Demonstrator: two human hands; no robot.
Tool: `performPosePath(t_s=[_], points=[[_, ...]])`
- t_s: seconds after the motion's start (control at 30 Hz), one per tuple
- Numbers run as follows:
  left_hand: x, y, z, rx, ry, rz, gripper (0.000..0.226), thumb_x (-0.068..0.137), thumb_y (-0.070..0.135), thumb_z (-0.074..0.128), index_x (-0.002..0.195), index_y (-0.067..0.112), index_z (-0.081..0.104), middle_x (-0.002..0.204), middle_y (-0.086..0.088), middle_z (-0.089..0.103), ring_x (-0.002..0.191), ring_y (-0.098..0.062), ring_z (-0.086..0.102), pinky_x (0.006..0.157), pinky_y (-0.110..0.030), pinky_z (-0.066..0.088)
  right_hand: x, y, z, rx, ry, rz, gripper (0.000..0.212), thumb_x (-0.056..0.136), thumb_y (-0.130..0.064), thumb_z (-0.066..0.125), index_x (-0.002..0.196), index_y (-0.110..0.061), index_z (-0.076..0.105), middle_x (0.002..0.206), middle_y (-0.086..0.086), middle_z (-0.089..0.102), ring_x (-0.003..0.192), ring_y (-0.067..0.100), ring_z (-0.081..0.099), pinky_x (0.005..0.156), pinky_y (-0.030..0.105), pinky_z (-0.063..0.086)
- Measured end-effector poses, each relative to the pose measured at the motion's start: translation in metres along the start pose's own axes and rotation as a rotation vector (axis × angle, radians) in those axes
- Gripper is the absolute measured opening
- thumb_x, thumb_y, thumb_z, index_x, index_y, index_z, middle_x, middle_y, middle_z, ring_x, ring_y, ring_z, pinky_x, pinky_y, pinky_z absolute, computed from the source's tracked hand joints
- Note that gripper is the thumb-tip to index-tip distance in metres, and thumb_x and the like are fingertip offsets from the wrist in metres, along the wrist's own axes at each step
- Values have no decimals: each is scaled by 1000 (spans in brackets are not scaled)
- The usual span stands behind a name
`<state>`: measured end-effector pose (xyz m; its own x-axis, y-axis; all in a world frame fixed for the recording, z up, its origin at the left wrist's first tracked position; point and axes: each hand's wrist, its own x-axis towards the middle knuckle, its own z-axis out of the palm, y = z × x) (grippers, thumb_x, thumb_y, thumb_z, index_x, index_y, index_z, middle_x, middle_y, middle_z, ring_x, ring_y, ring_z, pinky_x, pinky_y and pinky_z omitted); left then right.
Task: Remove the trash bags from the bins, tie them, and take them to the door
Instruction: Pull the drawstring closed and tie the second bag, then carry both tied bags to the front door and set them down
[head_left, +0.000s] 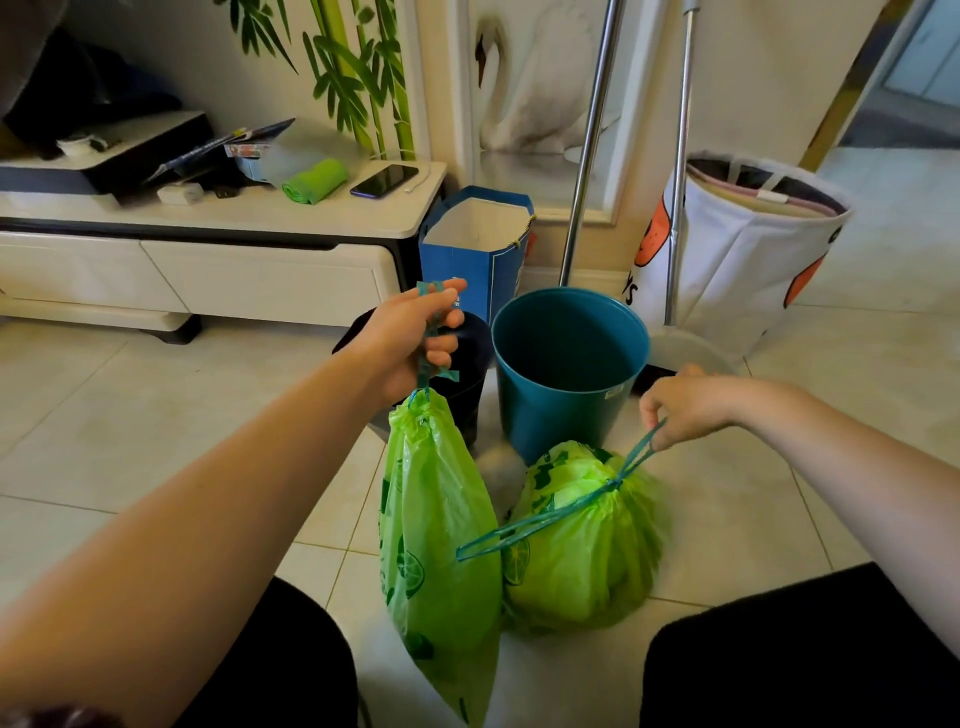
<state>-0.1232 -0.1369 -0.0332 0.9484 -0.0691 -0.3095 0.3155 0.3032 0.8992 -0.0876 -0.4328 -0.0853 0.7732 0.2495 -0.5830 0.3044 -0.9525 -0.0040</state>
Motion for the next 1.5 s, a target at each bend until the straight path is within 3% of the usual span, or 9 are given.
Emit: performPosePath(t_s=[0.13,0.23,0.33,0.5,0.63,0.73,1.0,1.2,1.5], points=[[-2,1,-3,6,11,8,32,100,18,44,131,14,50,65,2,44,41,-6,28,34,-15,27,-20,-13,-17,406,-86,-134,28,79,-26,74,59,-18,56,52,-7,51,54,10,47,56,23,40],[-4,2,-6,2,22,15,30,99,17,46,129,14,52,65,2,44,42,-5,28,35,-15,27,-41,-38,-22,719,-193,-308,23,84,-19,69,65,-9,60,54,-3,59,49,6,53,52,16,46],[-5,2,-8,-3,27,23,29,99,16,46,127,14,53,65,2,45,42,-5,29,35,-15,27,-43,-72,-8,772,-297,-440,17,84,-19,70,95,-6,70,86,3,74,75,9,67,67,19,52],[-6,1,-7,2,29,22,29,98,13,47,126,14,52,64,2,46,42,-6,29,35,-15,27,-22,-124,34,289,-168,-581,43,77,-26,76,117,-22,59,112,1,68,107,15,63,96,34,50],[-6,0,-4,12,17,14,31,97,12,48,129,14,50,65,1,46,42,-6,29,35,-16,28,-15,-150,62,-368,22,-566,41,80,-32,70,115,-16,56,115,7,62,110,27,56,94,42,47],[-7,0,-4,25,12,15,32,97,11,48,129,13,49,65,1,46,41,-6,30,35,-16,29,-13,-164,71,-522,158,-547,18,84,-12,60,103,-12,58,107,10,64,104,31,60,77,40,45],[5,-2,-10,66,32,8,28,97,11,48,125,11,53,64,1,46,40,-6,29,36,-16,27,-26,-157,3,353,-37,-330,14,83,-14,58,69,-9,58,50,-2,61,53,16,62,67,27,57],[26,-2,-6,295,135,53,6,94,12,49,95,7,53,64,-3,46,38,-7,27,34,-16,23,-40,-134,-57,436,423,-62,32,84,-29,51,62,-8,62,47,1,65,55,17,68,61,27,55],[53,2,19,344,116,20,14,90,9,54,77,6,50,58,-7,46,37,-13,29,35,-19,27,24,-93,-96,1123,430,132,21,85,-17,52,77,-2,64,52,4,64,50,17,63,63,33,59]])
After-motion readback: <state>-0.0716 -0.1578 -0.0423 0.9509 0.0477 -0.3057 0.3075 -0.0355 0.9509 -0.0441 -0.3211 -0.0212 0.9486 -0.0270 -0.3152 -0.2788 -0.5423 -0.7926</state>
